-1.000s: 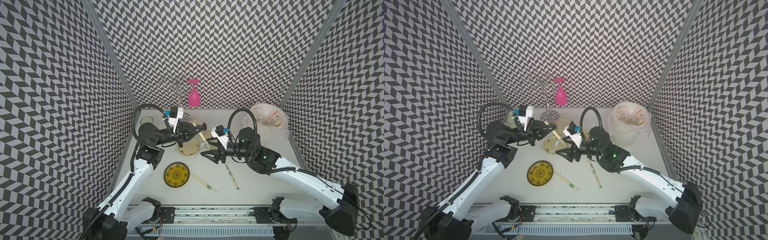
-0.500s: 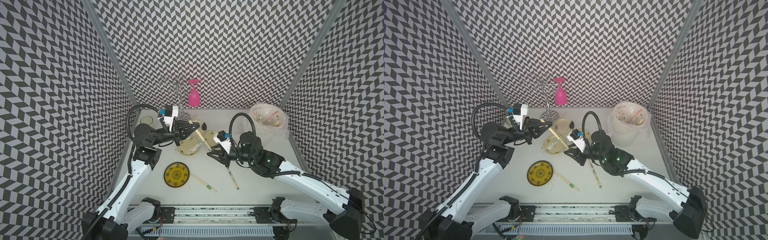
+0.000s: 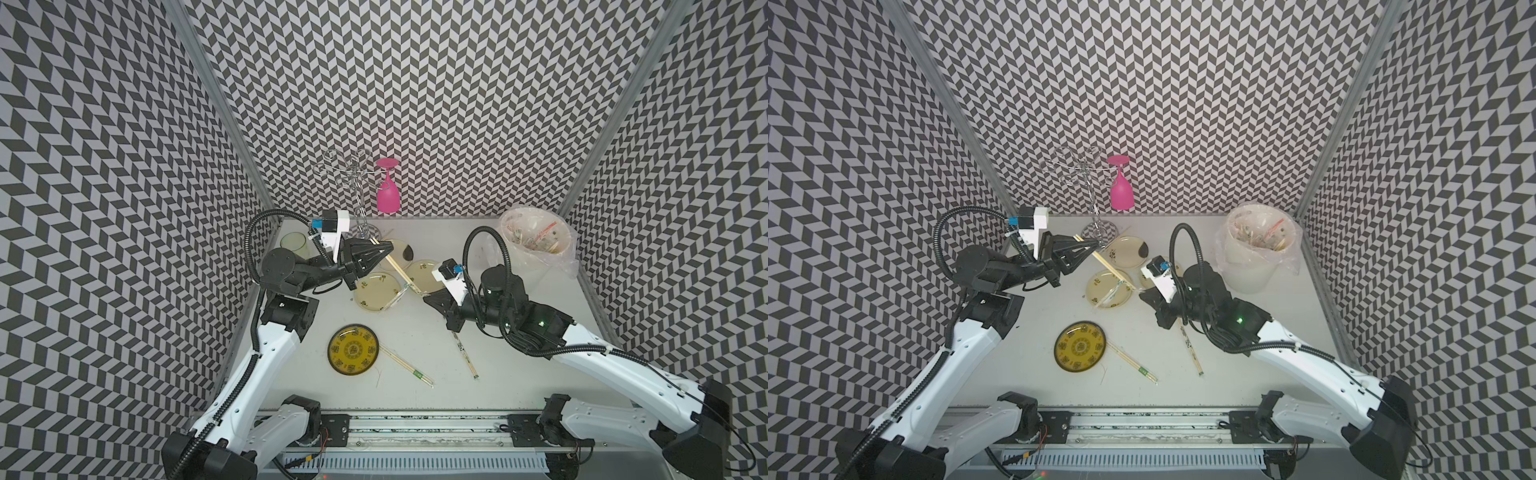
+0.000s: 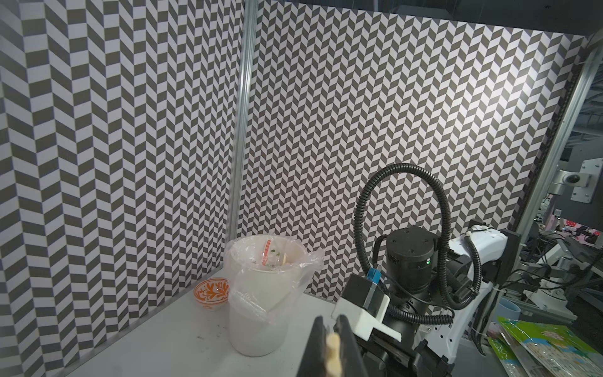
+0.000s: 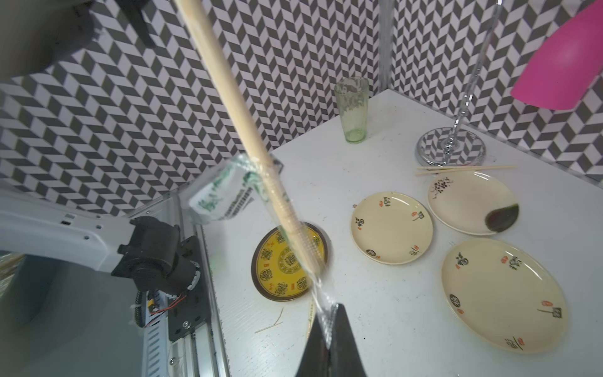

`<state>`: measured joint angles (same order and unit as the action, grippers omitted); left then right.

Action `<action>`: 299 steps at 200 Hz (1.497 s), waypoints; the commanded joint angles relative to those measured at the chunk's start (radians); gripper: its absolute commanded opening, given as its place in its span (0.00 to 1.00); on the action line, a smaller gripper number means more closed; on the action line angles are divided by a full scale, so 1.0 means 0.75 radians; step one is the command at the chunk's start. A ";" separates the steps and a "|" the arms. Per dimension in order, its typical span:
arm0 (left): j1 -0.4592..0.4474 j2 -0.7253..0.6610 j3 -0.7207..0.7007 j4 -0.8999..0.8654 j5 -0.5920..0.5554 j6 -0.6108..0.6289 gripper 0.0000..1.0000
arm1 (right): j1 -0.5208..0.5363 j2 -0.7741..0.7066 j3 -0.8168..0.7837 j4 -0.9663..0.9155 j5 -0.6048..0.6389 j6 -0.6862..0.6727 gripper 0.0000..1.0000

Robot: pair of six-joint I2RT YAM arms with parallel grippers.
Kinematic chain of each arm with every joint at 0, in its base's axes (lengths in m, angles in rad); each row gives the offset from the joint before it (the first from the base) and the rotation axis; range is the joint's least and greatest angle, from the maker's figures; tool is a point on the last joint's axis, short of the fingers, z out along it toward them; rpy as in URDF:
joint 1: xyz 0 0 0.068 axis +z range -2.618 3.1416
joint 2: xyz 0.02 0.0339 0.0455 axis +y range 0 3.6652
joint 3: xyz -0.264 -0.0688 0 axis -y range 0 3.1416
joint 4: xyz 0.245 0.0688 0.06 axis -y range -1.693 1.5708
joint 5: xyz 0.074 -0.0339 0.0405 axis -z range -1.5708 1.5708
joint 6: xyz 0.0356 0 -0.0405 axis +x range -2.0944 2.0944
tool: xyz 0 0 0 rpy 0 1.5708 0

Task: Remove the packaging of disposable chopsticks
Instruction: Remove the packet bag from the disposable chopsticks, then place the packet bag in the trash bin.

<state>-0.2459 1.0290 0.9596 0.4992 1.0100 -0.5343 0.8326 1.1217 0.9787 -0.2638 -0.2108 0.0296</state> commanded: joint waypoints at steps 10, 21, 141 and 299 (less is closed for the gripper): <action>0.031 -0.041 0.044 -0.051 -0.037 0.064 0.00 | -0.104 -0.043 0.048 -0.137 0.253 0.113 0.00; 0.030 -0.047 0.045 -0.057 -0.045 0.073 0.00 | -0.175 -0.068 0.078 -0.169 0.273 0.160 0.00; -0.037 -0.064 0.052 -0.157 -0.137 0.165 0.00 | -0.951 0.285 0.519 -0.339 0.601 0.285 0.00; -0.059 -0.091 0.046 -0.223 -0.201 0.236 0.00 | -1.051 0.420 0.663 -0.467 0.628 0.287 0.33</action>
<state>-0.2867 0.9722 0.9634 0.3374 0.8719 -0.3702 0.0444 1.5055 1.4704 -0.6197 0.2508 0.2352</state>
